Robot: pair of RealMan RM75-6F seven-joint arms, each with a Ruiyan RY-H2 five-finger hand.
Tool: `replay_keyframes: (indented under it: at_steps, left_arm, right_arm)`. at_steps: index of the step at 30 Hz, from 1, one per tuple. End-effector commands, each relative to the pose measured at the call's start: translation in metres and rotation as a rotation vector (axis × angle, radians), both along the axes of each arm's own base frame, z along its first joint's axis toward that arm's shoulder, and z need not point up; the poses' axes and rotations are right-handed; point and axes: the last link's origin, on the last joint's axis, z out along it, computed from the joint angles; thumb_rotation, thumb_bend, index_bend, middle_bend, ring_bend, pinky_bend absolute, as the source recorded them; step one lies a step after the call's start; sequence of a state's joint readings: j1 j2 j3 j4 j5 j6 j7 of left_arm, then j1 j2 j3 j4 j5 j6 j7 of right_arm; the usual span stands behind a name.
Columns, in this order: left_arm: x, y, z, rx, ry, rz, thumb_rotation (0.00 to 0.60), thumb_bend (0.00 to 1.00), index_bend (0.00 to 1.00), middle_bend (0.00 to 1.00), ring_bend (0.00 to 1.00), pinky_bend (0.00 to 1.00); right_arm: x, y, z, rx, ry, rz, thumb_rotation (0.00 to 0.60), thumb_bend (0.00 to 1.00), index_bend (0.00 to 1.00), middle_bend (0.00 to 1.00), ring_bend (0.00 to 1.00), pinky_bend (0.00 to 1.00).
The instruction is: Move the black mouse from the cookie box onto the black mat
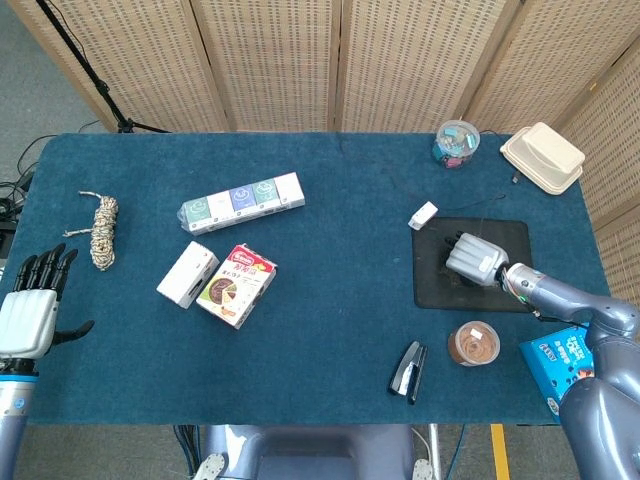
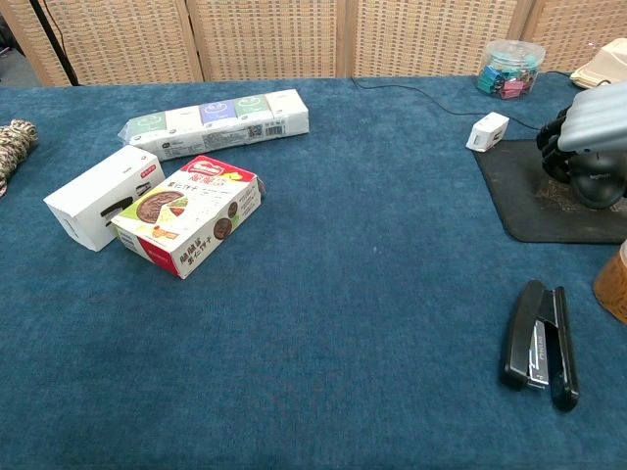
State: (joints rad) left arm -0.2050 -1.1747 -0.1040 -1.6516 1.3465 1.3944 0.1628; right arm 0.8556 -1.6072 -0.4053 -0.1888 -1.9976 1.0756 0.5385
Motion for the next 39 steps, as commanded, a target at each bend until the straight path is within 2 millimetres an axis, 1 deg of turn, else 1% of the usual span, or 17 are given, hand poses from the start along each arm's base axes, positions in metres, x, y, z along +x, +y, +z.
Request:
replay_keyframes:
  at_steps: [1, 7, 15, 16, 17, 19, 21, 24, 28, 32, 35, 37, 39]
  left_arm:
    - [0.000, 0.000, 0.000, -0.001, -0.002, 0.000, 0.600, 0.05, 0.00, 0.00, 0.00, 0.00]
    - [0.000, -0.001, 0.000, -0.004, -0.002, -0.002, 0.600, 0.05, 0.00, 0.00, 0.00, 0.00]
    - [0.001, -0.003, 0.000, -0.008, -0.005, -0.006, 0.600, 0.05, 0.00, 0.00, 0.00, 0.00]
    - [0.001, -0.003, 0.000, -0.009, -0.007, -0.006, 0.600, 0.05, 0.00, 0.00, 0.00, 0.00]
    - [0.001, -0.003, 0.000, -0.009, -0.007, -0.006, 0.600, 0.05, 0.00, 0.00, 0.00, 0.00]
    - [0.001, -0.003, 0.000, -0.008, -0.008, -0.006, 0.600, 0.05, 0.00, 0.00, 0.00, 0.00]
    - [0.001, -0.003, 0.000, -0.007, -0.009, -0.005, 0.600, 0.05, 0.00, 0.00, 0.00, 0.00]
    - [0.001, -0.003, 0.001, -0.007, -0.012, -0.004, 0.600, 0.05, 0.00, 0.00, 0.00, 0.00]
    - [0.001, -0.003, 0.002, -0.007, -0.015, -0.004, 0.600, 0.05, 0.00, 0.00, 0.00, 0.00]
    - [0.001, -0.002, 0.003, -0.006, -0.018, -0.004, 0.600, 0.05, 0.00, 0.00, 0.00, 0.00]
    - [0.001, -0.002, 0.003, -0.009, -0.021, -0.006, 0.600, 0.05, 0.00, 0.00, 0.00, 0.00]
    - [0.002, -0.002, 0.003, -0.012, -0.023, -0.009, 0.600, 0.05, 0.00, 0.00, 0.00, 0.00]
    - [0.003, -0.004, 0.003, -0.019, -0.027, -0.015, 0.600, 0.05, 0.00, 0.00, 0.00, 0.00]
  right_arm:
    - [-0.002, 0.000, 0.002, -0.009, 0.016, 0.006, 0.600, 0.42, 0.45, 0.39, 0.20, 0.33]
    - [-0.008, -0.001, 0.006, -0.029, 0.023, -0.014, 0.600, 0.42, 0.45, 0.38, 0.20, 0.33]
    - [-0.013, 0.004, 0.000, -0.031, 0.024, -0.025, 0.600, 0.41, 0.42, 0.34, 0.17, 0.33]
    - [-0.014, 0.004, -0.001, -0.033, 0.028, -0.022, 0.600, 0.39, 0.41, 0.33, 0.16, 0.33]
    - [-0.014, 0.004, -0.002, -0.035, 0.032, -0.022, 0.600, 0.35, 0.39, 0.32, 0.15, 0.33]
    - [-0.015, 0.004, -0.002, -0.037, 0.040, -0.020, 0.600, 0.21, 0.31, 0.26, 0.11, 0.32]
    - [-0.015, 0.003, -0.003, -0.041, 0.054, -0.018, 0.600, 0.15, 0.25, 0.21, 0.07, 0.31]
    - [-0.016, 0.002, -0.002, -0.044, 0.066, -0.020, 0.600, 0.12, 0.19, 0.15, 0.03, 0.29]
    - [-0.015, 0.000, 0.000, -0.046, 0.071, -0.016, 0.600, 0.11, 0.17, 0.12, 0.02, 0.28]
    - [-0.015, 0.002, 0.005, -0.045, 0.076, 0.003, 0.600, 0.11, 0.16, 0.09, 0.01, 0.28]
    - [-0.015, 0.003, 0.013, -0.043, 0.090, 0.036, 0.600, 0.11, 0.15, 0.08, 0.01, 0.28]
    - [-0.015, 0.003, 0.021, -0.048, 0.097, 0.060, 0.600, 0.11, 0.15, 0.07, 0.01, 0.28]
    - [-0.011, 0.004, 0.035, -0.064, 0.074, 0.092, 0.600, 0.11, 0.14, 0.06, 0.00, 0.28]
